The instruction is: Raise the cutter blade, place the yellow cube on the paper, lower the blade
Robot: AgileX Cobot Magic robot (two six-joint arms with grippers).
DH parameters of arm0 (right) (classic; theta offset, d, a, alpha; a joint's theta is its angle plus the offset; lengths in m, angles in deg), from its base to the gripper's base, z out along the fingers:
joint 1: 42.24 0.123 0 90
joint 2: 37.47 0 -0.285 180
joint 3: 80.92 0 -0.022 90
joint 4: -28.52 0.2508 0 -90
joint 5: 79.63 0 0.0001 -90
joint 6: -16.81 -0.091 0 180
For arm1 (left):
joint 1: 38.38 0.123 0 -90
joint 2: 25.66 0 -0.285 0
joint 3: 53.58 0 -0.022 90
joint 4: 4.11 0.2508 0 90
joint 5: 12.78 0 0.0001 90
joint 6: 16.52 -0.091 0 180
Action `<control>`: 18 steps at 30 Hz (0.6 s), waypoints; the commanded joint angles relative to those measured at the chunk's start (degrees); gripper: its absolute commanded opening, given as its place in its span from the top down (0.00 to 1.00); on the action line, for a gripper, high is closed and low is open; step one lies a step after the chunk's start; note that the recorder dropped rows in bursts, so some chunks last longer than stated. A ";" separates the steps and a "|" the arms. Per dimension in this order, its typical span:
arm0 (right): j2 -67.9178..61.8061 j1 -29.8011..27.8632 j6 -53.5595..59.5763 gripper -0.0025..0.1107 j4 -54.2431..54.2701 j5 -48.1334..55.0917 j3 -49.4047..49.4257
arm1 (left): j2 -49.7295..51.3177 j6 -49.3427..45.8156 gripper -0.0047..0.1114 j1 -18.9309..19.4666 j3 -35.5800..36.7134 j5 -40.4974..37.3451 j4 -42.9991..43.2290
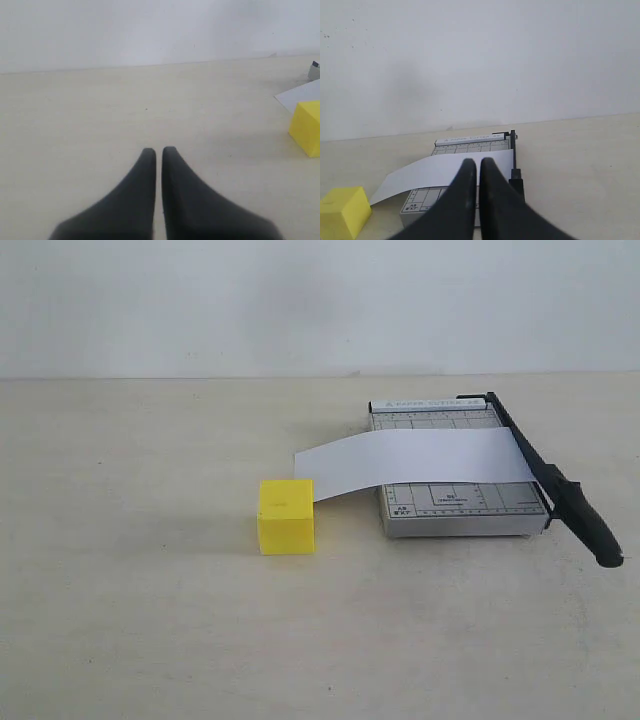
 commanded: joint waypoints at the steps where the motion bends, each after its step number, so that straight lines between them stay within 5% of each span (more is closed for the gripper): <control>1: 0.36 -0.09 -0.04 0.95 -0.59 -0.58 -0.05 | -0.17 0.55 0.92 0.09 -0.18 0.75 -0.44; 18: 0.36 -0.09 -4.04 0.95 -0.59 -6.77 -0.05 | -0.17 0.55 0.92 0.09 -0.18 0.75 -0.44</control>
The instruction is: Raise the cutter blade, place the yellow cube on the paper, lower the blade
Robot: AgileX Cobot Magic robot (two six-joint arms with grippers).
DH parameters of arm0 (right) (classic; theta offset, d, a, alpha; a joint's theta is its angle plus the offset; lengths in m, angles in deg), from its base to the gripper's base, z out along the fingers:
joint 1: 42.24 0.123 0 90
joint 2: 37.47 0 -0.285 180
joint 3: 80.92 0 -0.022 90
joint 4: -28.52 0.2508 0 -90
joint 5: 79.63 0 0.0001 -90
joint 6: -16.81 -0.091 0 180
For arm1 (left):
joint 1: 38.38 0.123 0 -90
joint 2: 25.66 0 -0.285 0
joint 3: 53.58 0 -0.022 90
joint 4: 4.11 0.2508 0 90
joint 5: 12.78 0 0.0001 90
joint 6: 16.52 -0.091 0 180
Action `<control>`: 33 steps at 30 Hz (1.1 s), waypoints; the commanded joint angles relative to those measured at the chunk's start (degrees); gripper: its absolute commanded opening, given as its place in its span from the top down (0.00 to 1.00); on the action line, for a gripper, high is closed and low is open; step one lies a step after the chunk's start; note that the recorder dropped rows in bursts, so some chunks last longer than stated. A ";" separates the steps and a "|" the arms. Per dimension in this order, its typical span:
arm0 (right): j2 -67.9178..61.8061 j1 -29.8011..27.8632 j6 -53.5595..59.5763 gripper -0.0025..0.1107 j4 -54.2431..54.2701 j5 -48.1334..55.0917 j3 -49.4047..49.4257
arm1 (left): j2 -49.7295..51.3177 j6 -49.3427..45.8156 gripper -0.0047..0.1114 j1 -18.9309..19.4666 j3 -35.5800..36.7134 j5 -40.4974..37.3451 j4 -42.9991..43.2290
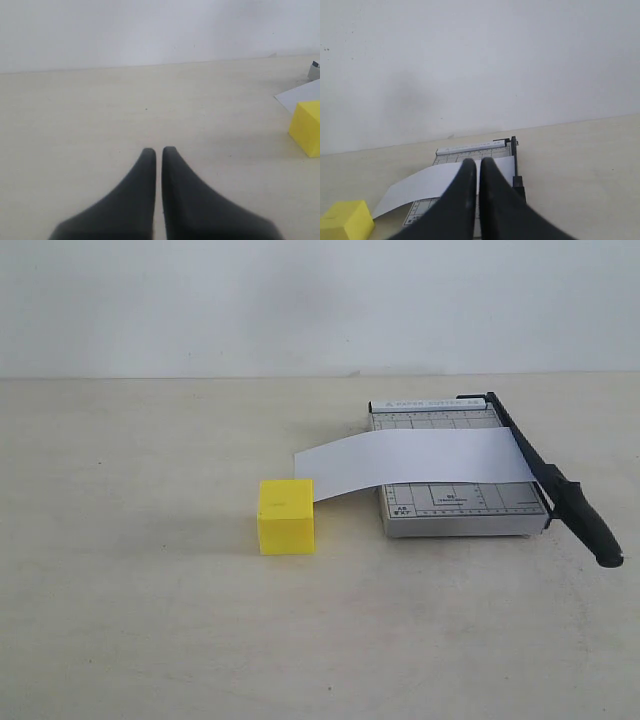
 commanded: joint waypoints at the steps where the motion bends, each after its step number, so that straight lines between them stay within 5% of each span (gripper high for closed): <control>1: 0.36 -0.09 -6.26 0.95 -0.07 -6.08 -0.05 | -0.17 0.55 0.92 0.09 -0.18 0.75 -0.44; 9: 0.36 -0.09 -20.00 0.95 0.06 -5.82 -0.05 | -0.17 0.55 0.92 0.09 -0.18 0.75 -0.44; 17: 0.36 -0.09 -18.28 0.94 0.06 11.13 -4.88 | -0.17 0.55 0.92 0.09 -0.18 0.75 -0.44; 24: -1.40 -0.09 -22.71 0.51 -5.18 20.12 -10.87 | -0.17 0.55 0.92 0.09 -0.18 0.75 -0.44; 33: -21.04 -0.09 -26.87 0.48 -20.92 42.15 -27.60 | -0.17 0.55 0.92 0.09 -0.18 0.75 -0.44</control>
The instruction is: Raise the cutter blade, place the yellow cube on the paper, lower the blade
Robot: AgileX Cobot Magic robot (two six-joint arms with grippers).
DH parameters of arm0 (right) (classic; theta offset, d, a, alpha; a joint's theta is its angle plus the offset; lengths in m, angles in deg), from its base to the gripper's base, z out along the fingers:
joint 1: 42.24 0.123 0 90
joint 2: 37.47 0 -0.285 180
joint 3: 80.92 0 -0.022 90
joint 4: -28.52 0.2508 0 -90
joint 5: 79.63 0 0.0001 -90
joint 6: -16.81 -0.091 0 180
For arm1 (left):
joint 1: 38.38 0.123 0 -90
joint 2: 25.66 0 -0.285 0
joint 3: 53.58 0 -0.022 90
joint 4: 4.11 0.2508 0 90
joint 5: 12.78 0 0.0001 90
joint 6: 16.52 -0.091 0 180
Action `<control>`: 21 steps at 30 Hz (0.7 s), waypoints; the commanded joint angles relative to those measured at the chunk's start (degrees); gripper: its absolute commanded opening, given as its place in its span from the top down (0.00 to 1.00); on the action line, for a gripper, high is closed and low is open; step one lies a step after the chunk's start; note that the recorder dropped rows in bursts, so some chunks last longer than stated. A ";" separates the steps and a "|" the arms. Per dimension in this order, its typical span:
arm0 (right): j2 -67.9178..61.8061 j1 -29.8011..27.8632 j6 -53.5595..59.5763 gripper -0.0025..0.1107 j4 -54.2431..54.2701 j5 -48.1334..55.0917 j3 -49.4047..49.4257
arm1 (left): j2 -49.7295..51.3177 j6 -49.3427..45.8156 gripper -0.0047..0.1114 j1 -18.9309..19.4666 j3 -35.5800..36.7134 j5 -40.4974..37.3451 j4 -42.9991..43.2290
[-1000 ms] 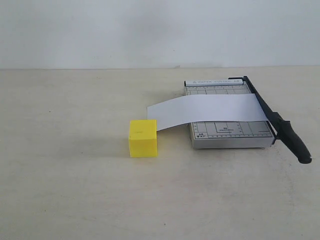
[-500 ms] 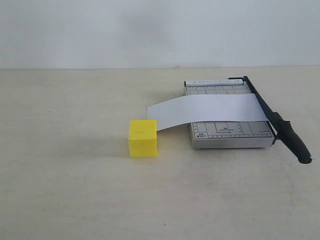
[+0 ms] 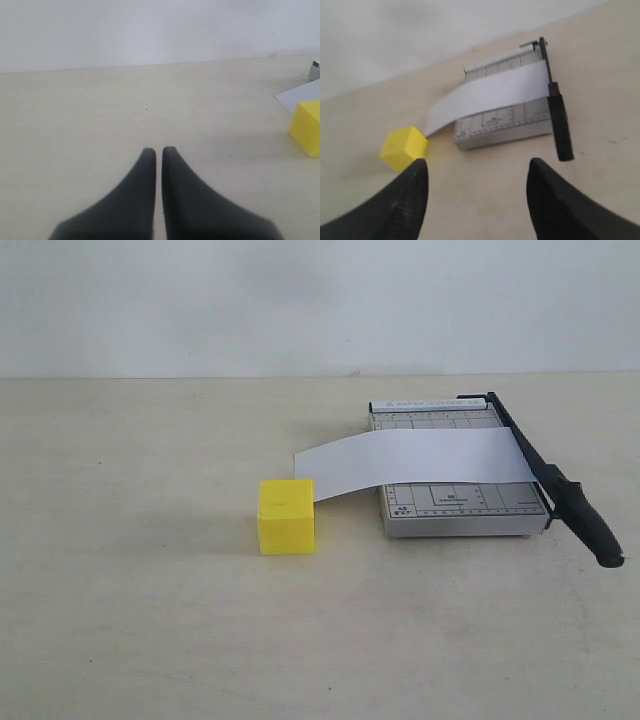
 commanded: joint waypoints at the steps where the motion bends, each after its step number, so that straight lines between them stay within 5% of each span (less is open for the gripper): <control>1: -11.82 -0.09 -0.42 0.48 -11.49 12.18 -9.20 | -0.17 0.55 0.92 0.09 -0.18 0.75 -0.44; 7: -33.52 -0.09 14.26 0.48 -15.08 22.70 -20.99 | -0.17 0.55 0.92 0.09 -0.18 0.75 -0.44; 21: -65.43 -0.09 23.58 0.48 -15.39 18.52 -36.15 | -0.17 0.55 0.92 0.09 -0.18 0.75 -0.44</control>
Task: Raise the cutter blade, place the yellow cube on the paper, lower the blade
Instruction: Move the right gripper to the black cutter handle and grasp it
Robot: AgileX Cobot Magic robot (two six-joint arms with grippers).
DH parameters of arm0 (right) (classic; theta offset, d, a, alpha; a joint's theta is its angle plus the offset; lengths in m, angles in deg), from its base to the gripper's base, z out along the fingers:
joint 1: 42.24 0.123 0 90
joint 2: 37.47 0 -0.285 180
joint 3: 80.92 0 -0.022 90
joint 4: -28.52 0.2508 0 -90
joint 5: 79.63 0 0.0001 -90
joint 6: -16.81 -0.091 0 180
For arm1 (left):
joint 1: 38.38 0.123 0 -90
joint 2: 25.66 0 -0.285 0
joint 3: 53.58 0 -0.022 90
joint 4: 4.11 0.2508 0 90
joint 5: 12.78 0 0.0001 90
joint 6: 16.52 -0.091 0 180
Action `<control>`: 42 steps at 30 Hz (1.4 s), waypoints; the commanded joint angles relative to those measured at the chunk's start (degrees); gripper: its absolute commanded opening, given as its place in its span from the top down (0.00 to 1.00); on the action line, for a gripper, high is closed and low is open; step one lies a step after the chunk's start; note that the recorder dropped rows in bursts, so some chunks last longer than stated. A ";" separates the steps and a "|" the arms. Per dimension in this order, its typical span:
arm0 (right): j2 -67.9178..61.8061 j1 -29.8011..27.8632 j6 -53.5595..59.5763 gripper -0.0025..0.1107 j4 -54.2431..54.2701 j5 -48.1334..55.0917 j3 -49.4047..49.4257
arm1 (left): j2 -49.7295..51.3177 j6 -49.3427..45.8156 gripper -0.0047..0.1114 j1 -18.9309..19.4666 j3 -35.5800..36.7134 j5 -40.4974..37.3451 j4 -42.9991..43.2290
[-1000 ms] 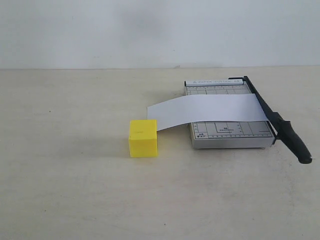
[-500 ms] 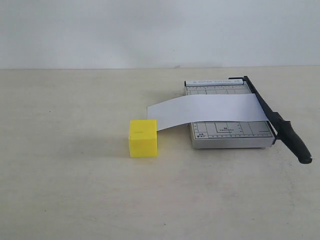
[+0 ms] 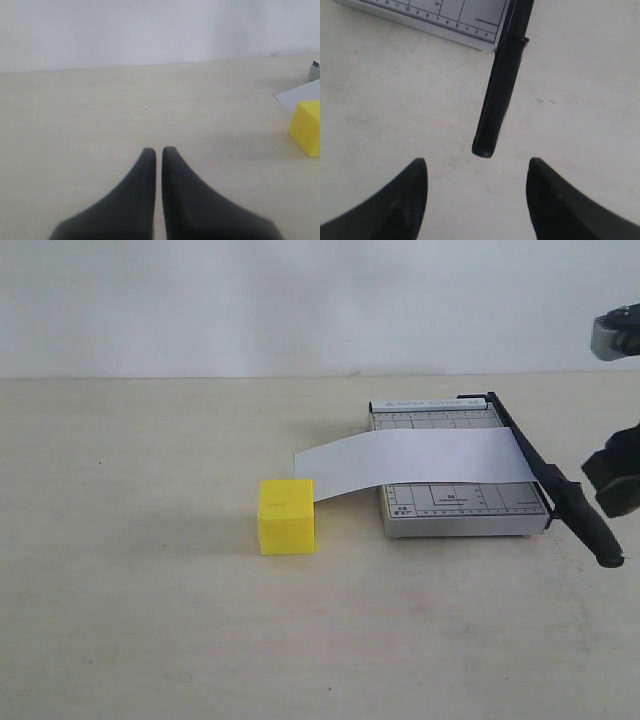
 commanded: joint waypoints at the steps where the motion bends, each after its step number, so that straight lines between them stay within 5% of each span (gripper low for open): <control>1: -5.27 -0.09 1.20 0.48 -0.88 -3.64 -1.49 | -0.17 0.55 0.92 0.09 -0.18 0.75 -0.44; 26: -22.01 -0.09 1.27 0.48 -4.28 -11.85 -1.49 | -0.17 0.55 0.92 0.09 -0.18 0.75 -0.44; 29: -22.01 -0.09 -0.85 0.58 -6.78 -11.76 -1.49 | -0.17 0.55 0.92 0.09 -0.18 0.75 -0.44; 34: -22.01 -0.09 -1.52 0.99 -8.43 -11.38 -1.49 | -0.17 0.55 0.92 0.09 -0.18 0.75 -0.44; 42: -16.48 -0.09 -1.52 0.97 -8.43 -17.36 -1.49 | -0.17 0.55 0.92 0.09 -0.18 0.75 -0.44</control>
